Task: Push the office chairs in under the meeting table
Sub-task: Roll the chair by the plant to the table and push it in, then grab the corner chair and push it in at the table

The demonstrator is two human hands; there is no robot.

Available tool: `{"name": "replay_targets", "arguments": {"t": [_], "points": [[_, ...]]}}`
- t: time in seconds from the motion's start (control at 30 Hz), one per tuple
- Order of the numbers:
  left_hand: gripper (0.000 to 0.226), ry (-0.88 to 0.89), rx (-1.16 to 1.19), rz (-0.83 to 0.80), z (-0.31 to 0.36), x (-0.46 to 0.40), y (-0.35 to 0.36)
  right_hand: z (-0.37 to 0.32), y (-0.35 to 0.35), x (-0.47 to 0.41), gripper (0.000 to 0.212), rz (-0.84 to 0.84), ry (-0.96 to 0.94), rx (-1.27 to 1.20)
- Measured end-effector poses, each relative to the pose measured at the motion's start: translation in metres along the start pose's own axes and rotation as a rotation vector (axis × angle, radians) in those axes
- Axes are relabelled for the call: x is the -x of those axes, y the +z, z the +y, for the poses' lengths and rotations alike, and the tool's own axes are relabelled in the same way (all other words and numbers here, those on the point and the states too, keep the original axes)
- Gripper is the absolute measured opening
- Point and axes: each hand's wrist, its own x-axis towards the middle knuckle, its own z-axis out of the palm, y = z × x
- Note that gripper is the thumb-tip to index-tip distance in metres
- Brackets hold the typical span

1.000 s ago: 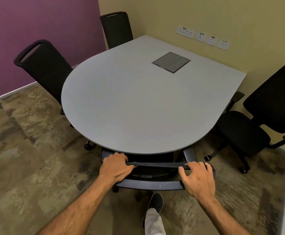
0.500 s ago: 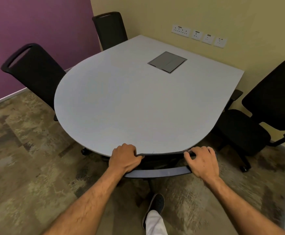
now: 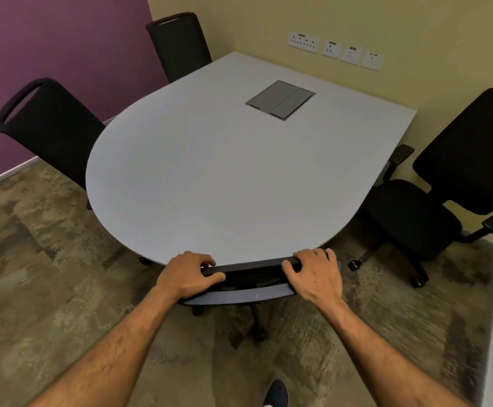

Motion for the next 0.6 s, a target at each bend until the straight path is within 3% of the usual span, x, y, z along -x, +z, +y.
{"name": "replay_targets", "arguments": {"t": [0.23,0.6], "points": [[0.085,0.041,-0.041,0.002,0.017,-0.006,-0.002,0.007,-0.016,-0.01,0.079,-0.127,-0.007,-0.279],[0.086,0.286,0.172,0.292,0.153,-0.121,-0.043,0.05,-0.083,-0.094,0.07,0.131,-0.053,-0.261]]}}
